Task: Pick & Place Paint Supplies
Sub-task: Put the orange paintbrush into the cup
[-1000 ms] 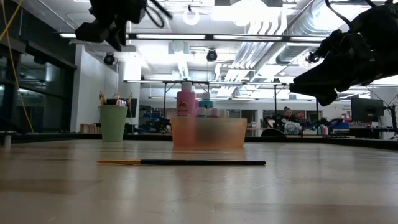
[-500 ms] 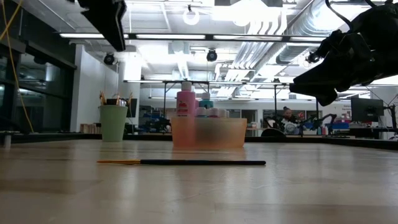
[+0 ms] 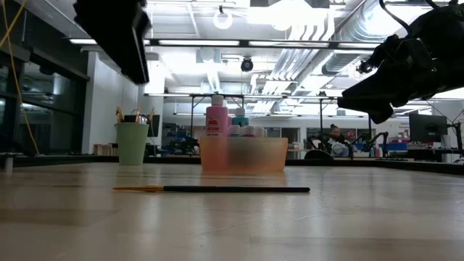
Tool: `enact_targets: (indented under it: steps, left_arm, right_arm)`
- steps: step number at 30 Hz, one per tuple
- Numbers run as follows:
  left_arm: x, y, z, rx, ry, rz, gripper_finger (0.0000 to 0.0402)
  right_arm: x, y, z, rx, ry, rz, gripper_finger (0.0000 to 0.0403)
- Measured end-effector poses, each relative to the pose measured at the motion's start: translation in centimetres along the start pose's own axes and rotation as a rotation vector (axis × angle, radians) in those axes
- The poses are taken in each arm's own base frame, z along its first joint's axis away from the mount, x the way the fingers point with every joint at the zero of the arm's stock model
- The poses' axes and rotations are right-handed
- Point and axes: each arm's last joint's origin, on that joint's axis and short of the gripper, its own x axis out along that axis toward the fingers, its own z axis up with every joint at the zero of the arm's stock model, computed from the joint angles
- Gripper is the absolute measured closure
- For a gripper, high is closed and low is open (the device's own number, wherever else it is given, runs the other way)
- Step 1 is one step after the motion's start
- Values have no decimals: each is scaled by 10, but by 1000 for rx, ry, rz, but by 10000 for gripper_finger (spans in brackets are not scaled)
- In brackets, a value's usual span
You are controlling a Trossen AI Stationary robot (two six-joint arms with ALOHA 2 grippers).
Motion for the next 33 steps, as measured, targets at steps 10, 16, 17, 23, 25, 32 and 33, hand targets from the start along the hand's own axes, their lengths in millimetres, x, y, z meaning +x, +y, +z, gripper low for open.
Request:
enact_targets:
  steps: [10, 16, 17, 23, 25, 32, 33]
  left_arm:
    - [50, -34, 4, -87, 123, -177, 296]
    - [73, -33, 6, -130, 239, -242, 296]
    - [74, -32, 7, -128, 239, -247, 296]
    - [75, -31, 9, -111, 260, -302, 296]
    - [75, -31, 9, -95, 280, -341, 296]
    - [84, -38, 9, -60, 275, -367, 296]
    - [85, -39, 9, -52, 268, -362, 296]
  right_arm:
    - [0, 0, -1, 0, 9, -3, 243]
    - [0, -1, -3, 0, 34, -10, 243]
    - [0, -1, -3, 0, 31, -9, 243]
    - [0, -1, -3, 0, 36, -11, 243]
    - [0, -1, -3, 0, 34, -10, 243]
    - [0, -1, -4, 0, 40, -12, 243]
    - [0, -1, -4, 0, 41, -12, 243]
